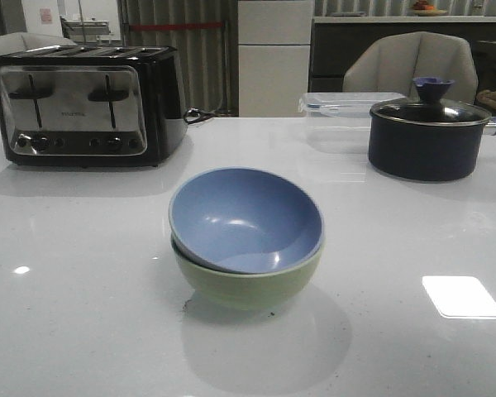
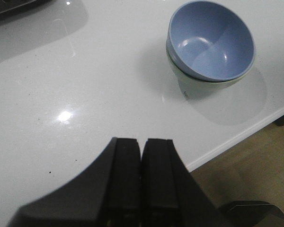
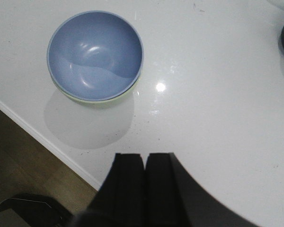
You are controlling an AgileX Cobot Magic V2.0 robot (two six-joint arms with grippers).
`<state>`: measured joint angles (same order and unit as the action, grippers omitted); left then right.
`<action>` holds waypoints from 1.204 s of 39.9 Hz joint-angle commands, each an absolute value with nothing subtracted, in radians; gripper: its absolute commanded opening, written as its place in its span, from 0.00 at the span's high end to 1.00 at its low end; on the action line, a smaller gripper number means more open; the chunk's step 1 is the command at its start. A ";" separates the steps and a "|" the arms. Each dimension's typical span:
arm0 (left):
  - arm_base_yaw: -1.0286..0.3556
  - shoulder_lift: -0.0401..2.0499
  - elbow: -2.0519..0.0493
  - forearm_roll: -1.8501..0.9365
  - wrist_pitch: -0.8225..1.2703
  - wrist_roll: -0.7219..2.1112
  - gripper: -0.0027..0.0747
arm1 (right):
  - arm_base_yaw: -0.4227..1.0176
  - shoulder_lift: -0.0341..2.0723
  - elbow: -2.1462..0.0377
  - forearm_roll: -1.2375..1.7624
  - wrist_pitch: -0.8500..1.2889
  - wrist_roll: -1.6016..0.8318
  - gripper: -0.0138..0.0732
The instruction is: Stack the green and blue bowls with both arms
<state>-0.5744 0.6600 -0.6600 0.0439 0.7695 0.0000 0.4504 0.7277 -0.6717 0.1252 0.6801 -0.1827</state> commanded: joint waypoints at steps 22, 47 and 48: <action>-0.190 0.140 -0.180 0.022 0.168 -0.008 0.85 | 0.452 0.723 -0.700 0.121 0.618 -0.193 0.78; -0.059 -0.024 0.008 -0.047 -0.020 -0.008 0.85 | 0.452 0.723 -0.700 0.121 0.618 -0.193 0.78; -0.059 -0.024 0.008 -0.047 -0.020 -0.008 0.85 | 0.452 0.723 -0.700 0.121 0.618 -0.193 0.78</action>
<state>-0.0555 -0.0042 0.0030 -0.0363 0.0763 0.0000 0.4504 0.7277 -0.6717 0.1235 0.6808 -0.1827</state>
